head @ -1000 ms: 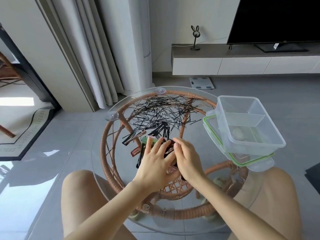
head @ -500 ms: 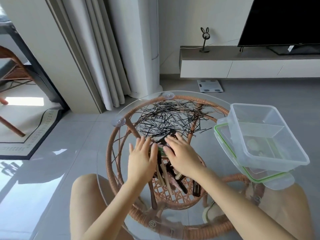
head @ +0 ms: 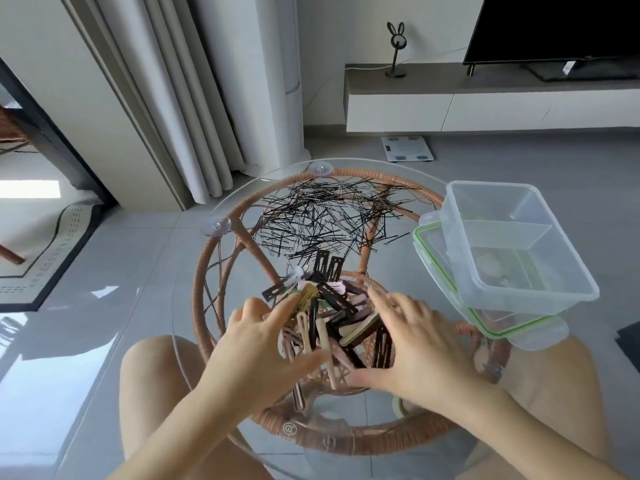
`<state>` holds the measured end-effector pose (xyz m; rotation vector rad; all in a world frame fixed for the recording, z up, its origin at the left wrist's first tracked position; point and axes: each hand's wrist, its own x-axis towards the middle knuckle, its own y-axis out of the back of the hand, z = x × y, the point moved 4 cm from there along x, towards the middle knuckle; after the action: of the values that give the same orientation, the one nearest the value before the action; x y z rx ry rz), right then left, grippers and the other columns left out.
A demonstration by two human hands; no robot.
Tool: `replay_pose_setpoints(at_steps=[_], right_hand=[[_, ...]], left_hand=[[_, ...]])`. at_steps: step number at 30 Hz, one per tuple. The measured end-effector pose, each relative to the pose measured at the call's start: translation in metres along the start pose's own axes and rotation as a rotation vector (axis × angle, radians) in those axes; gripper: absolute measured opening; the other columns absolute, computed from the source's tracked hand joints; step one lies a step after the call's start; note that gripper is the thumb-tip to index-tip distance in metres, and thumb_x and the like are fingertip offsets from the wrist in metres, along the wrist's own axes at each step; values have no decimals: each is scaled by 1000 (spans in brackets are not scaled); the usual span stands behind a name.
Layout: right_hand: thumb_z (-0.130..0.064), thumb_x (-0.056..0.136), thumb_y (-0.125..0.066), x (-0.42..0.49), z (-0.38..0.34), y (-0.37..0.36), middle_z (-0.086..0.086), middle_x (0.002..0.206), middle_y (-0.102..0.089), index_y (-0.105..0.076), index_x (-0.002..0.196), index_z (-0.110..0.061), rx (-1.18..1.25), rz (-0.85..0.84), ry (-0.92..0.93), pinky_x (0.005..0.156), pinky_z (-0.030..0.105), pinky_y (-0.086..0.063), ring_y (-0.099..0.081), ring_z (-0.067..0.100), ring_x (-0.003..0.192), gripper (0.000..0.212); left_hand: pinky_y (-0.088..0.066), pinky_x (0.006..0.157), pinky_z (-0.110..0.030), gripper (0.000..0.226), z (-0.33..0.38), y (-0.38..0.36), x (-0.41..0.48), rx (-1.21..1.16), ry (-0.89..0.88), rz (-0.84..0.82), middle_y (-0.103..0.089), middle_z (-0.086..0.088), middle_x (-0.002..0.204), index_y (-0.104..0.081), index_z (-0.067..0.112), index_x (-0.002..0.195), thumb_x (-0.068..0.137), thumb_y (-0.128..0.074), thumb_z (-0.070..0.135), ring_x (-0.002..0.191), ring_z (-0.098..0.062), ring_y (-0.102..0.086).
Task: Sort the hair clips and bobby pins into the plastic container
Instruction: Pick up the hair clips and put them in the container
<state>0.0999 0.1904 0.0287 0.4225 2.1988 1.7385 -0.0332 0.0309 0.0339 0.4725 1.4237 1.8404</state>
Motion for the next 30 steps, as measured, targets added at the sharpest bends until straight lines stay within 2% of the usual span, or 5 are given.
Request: replay_pose_setpoints(at_steps=[7, 10, 18, 23, 30], right_hand=[[-63, 68, -60, 10, -9, -9, 5, 114, -42, -30, 136, -26, 89, 46, -12, 82, 30, -36, -37, 22, 103, 83], [-25, 79, -66, 9, -6, -5, 2, 104, -51, -49, 126, -24, 249, 97, -17, 76, 25, -41, -47, 20, 97, 50], [15, 70, -62, 8, -5, 7, 10, 86, -68, -66, 104, -5, 158, 180, 255, 74, 36, -55, -64, 26, 84, 40], [16, 56, -74, 1, -8, 13, 8, 71, -69, -70, 88, 0, 62, 275, 354, 59, 26, -56, -66, 21, 68, 37], [23, 58, -69, -3, 4, 43, 12, 74, -71, -70, 91, 3, 185, 375, 308, 66, 23, -53, -67, 23, 67, 39]], left_hand=[[-37, 55, -15, 90, 14, -6, 5, 40, 54, -84, -34, -1, 95, -15, 42, 140, 68, -68, 54, 75, -11, -45], [-27, 45, -12, 84, 18, -6, 6, -23, 52, -52, -35, -1, 89, -19, 41, 139, 72, -67, 26, 62, -4, -39], [-47, 45, -16, 31, 16, 5, 10, -204, 113, 30, -63, 5, 84, -63, 21, 104, 75, -59, 9, 53, -8, -58], [-59, 55, -37, 14, 13, 12, 9, -295, 171, 23, -68, 0, 82, -66, 20, 84, 74, -65, 9, 60, -23, -67], [-59, 53, -28, 9, 7, 38, 10, -380, 213, 60, -72, 2, 70, -68, 16, 83, 74, -71, 14, 55, -13, -69]])
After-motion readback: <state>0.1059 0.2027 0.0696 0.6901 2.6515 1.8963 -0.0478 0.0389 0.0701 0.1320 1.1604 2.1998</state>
